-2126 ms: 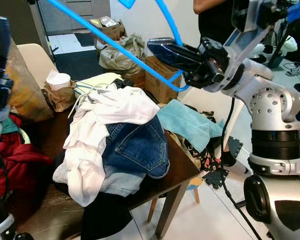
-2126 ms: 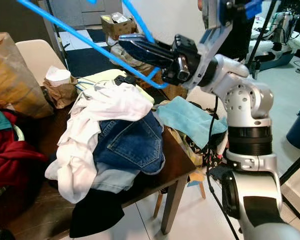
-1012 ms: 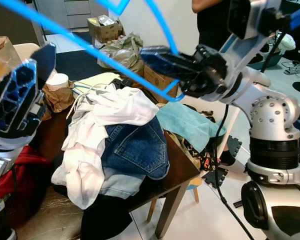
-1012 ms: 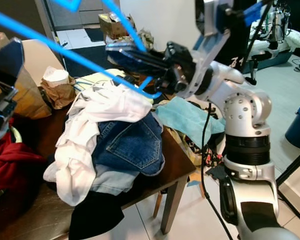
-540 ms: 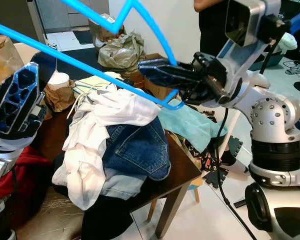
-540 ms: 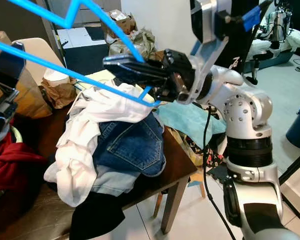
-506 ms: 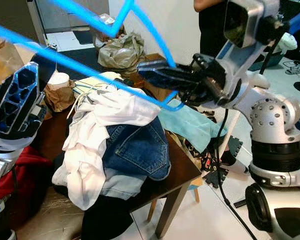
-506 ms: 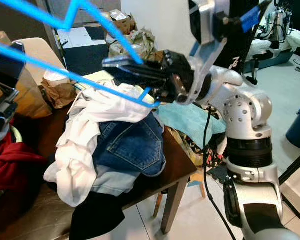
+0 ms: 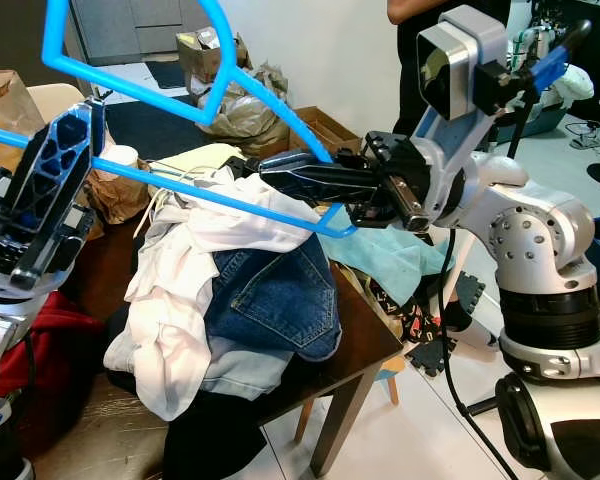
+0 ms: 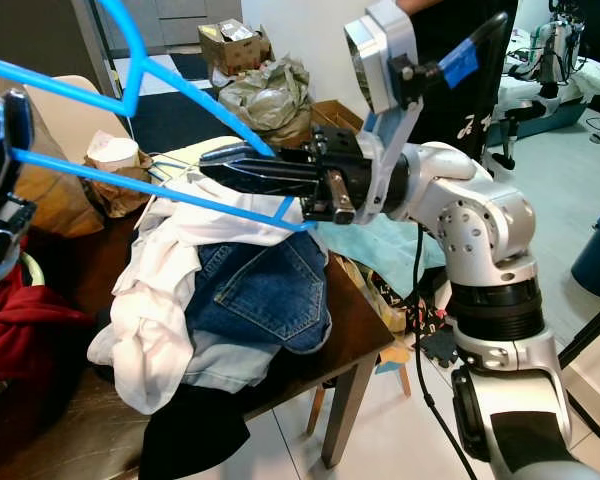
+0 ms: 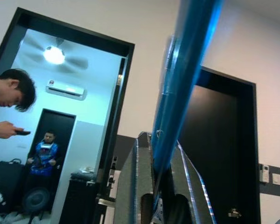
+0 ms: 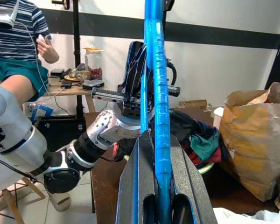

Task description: Hang hanger

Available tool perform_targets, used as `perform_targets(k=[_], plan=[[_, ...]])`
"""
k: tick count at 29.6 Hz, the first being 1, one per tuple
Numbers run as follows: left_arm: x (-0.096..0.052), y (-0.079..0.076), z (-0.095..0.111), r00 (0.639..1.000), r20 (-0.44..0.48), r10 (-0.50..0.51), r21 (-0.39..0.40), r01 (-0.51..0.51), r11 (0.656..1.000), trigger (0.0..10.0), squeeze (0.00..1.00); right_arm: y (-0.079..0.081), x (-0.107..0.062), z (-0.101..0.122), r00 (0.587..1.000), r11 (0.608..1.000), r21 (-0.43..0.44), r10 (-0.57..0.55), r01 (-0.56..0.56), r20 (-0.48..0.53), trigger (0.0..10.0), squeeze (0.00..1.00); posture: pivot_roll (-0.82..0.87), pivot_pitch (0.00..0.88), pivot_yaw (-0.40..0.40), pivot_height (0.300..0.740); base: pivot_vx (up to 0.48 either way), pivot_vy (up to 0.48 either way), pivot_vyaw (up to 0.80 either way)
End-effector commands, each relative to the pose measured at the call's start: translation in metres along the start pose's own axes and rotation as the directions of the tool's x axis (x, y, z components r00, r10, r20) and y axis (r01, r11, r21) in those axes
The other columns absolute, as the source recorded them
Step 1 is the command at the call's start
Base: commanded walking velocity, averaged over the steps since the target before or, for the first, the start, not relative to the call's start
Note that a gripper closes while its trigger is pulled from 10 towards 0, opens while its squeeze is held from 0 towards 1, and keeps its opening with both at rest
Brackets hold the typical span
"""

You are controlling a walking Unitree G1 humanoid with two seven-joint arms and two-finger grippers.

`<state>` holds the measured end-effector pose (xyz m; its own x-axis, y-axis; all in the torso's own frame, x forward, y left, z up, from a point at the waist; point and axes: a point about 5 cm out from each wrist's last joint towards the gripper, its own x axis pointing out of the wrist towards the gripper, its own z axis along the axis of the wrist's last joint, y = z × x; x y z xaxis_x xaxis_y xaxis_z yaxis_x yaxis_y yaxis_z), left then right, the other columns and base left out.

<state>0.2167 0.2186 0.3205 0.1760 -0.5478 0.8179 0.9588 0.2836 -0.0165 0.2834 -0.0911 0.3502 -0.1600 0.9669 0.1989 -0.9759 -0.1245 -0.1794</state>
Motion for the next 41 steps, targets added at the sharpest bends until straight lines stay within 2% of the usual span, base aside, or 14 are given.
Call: perform_targets(k=[1, 7, 8, 9, 10, 11, 12, 13, 25, 27, 29, 31, 32, 41], plan=[[0.001, -0.003, 0.004, 1.000, -0.001, -0.015, 0.019, 0.015, 1.000, 0.0, 0.00, -0.001, -0.002, 0.001, 1.000, 1.000, -0.019, -0.017, 0.017, -0.011, 0.0, 0.00, -0.02, 0.029, -0.025, 0.736, 0.000, 0.000, 0.00], [-0.001, -0.002, 0.006, 1.000, -0.002, -0.008, 0.027, 0.008, 1.000, 0.0, 0.00, -0.002, -0.004, 0.002, 1.000, 0.999, -0.022, -0.029, 0.029, -0.009, 0.0, 0.00, -0.02, 0.031, -0.026, 0.736, 0.000, 0.000, 0.00], [-0.001, -0.002, 0.006, 1.000, -0.002, -0.008, 0.029, 0.008, 1.000, 0.0, 0.00, 0.000, -0.003, 0.002, 1.000, 1.000, -0.015, -0.014, 0.014, 0.003, 10.0, 0.00, -0.02, 0.033, -0.027, 0.736, 0.000, 0.000, 0.00], [-0.001, -0.002, 0.006, 1.000, -0.002, -0.008, 0.029, 0.008, 1.000, 0.0, 0.00, 0.000, -0.003, 0.002, 1.000, 1.000, -0.015, -0.014, 0.014, 0.003, 10.0, 0.00, -0.02, 0.033, -0.027, 0.736, 0.000, 0.000, 0.00], [-0.001, -0.003, 0.006, 1.000, -0.003, -0.008, 0.030, 0.009, 1.000, 0.0, 0.00, 0.003, -0.002, 0.001, 1.000, 1.000, -0.005, 0.020, -0.020, 0.014, 10.0, 0.44, -0.02, 0.032, -0.027, 0.736, 0.000, 0.000, 0.00], [-0.001, -0.003, 0.006, 1.000, -0.003, -0.008, 0.030, 0.009, 1.000, 0.0, 0.00, 0.003, -0.002, 0.001, 1.000, 1.000, -0.005, 0.020, -0.020, 0.014, 10.0, 0.44, -0.02, 0.032, -0.027, 0.736, 0.000, 0.000, 0.00], [-0.001, -0.003, 0.006, 1.000, -0.005, -0.009, 0.031, 0.009, 0.999, 0.0, 0.00, 0.007, 0.000, 0.002, 0.997, 0.998, 0.010, 0.063, -0.064, 0.036, 10.0, 0.99, -0.02, 0.033, -0.027, 0.736, 0.000, 0.000, 0.00], [-0.001, -0.004, 0.006, 1.000, -0.006, -0.010, 0.030, 0.010, 0.999, 0.0, 0.00, 0.010, 0.002, 0.002, 0.994, 0.995, 0.013, 0.097, -0.098, 0.055, 10.0, 1.00, -0.02, 0.034, -0.028, 0.736, 0.000, 0.000, 0.00], [0.001, -0.004, -0.009, 0.997, -0.074, -0.010, -0.010, 0.009, 1.000, 0.0, 0.00, 0.010, 0.011, 0.028, 0.972, 0.977, -0.080, 0.208, -0.200, 0.109, 10.0, 0.96, -0.01, 0.029, -0.031, 0.736, 0.000, 0.000, 0.00], [-0.001, -0.003, -0.013, 0.993, -0.116, 0.013, -0.002, -0.013, 1.000, 0.0, 0.00, 0.006, 0.009, 0.030, 0.980, 0.977, -0.111, 0.190, -0.183, 0.059, 10.0, 0.86, -0.01, 0.027, -0.031, 0.736, 0.000, 0.000, 0.00], [-0.003, -0.001, -0.017, 0.986, -0.160, 0.043, 0.018, -0.040, 0.999, 0.0, 0.00, 0.002, 0.005, 0.030, 0.990, 0.980, -0.146, 0.142, -0.139, 0.008, 10.0, 0.47, -0.01, 0.015, -0.029, 0.736, 0.000, 0.000, 0.00], [-0.004, 0.000, -0.018, 0.984, -0.170, 0.050, 0.023, -0.047, 0.999, 0.0, 0.00, 0.000, 0.004, 0.030, 0.993, 0.980, -0.157, 0.121, -0.121, -0.006, 10.0, 0.47, -0.01, 0.015, -0.029, 0.736, 0.000, 0.000, 0.00], [-0.005, 0.000, -0.018, 0.983, -0.173, 0.057, 0.028, -0.053, 0.998, 0.0, 0.00, -0.005, 0.000, 0.030, 0.996, 0.982, -0.172, 0.076, -0.081, -0.036, 10.0, 0.00, -0.01, 0.010, -0.029, 0.736, 0.000, 0.000, 0.00], [-0.009, 0.003, -0.017, 0.983, -0.171, 0.065, 0.035, -0.060, 0.998, 0.0, 0.00, -0.013, -0.012, 0.025, 0.997, 0.984, -0.177, 0.000, -0.012, -0.072, 10.0, 0.00, -0.02, 0.000, -0.026, 0.736, 0.000, 0.000, 0.00]])
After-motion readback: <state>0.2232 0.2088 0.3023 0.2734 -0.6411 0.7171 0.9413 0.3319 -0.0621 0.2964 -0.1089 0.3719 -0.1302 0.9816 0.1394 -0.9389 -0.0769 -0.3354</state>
